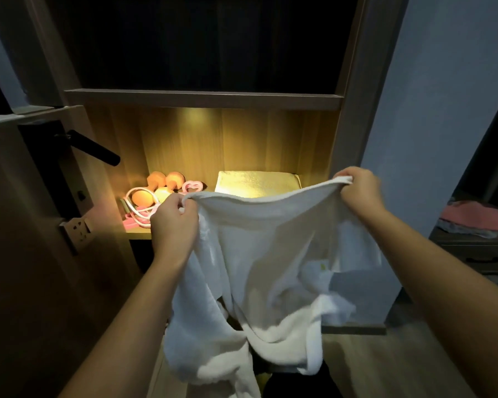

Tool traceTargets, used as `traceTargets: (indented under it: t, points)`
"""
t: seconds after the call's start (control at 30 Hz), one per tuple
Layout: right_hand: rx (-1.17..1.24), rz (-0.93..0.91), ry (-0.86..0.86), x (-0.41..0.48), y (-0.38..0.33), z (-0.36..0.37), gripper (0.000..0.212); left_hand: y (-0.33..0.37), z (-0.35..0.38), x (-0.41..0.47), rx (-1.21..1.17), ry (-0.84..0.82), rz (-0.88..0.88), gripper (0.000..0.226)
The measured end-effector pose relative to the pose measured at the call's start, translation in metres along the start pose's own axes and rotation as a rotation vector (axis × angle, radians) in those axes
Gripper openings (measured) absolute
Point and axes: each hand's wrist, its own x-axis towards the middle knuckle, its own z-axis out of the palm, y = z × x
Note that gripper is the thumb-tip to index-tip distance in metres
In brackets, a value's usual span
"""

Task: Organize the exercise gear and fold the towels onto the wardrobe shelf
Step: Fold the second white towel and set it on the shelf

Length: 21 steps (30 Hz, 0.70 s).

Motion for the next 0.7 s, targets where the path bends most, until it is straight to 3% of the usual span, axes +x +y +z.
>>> traceTargets:
  t: [0.1, 0.3, 0.37, 0.43, 0.47, 0.53, 0.6, 0.7]
  points:
    - [0.074, -0.039, -0.053, 0.0, -0.019, -0.008, 0.031, 0.004, 0.007, -0.003, 0.027, -0.094, 0.028, 0.013]
    - [0.037, -0.276, -0.227, -0.03, -0.053, -0.003, 0.026, 0.028, 0.039, -0.034, 0.018, -0.463, 0.19, 0.043]
    - [0.021, -0.342, -0.242, -0.038, -0.065, 0.0, 0.024, 0.039, 0.051, -0.045, 0.06, -0.546, 0.263, 0.042]
    - [0.014, -0.379, -0.25, -0.042, -0.073, 0.001, 0.023, 0.046, 0.057, -0.053, 0.097, -0.515, 0.348, 0.014]
    - [0.014, -0.386, -0.247, -0.041, -0.075, -0.001, 0.023, 0.048, 0.058, -0.054, 0.082, -0.47, 0.357, 0.011]
    - [-0.009, -0.393, -0.234, -0.037, -0.074, -0.006, 0.017, 0.047, 0.055, -0.051, -0.016, -0.352, 0.286, 0.028]
    - [-0.085, -0.385, -0.262, -0.033, -0.064, -0.013, 0.009, 0.045, 0.047, -0.041, -0.123, -0.228, 0.214, 0.028]
    - [-0.22, -0.324, -0.423, -0.037, -0.04, -0.021, 0.02, 0.035, 0.036, -0.028, -0.125, -0.16, 0.166, 0.027]
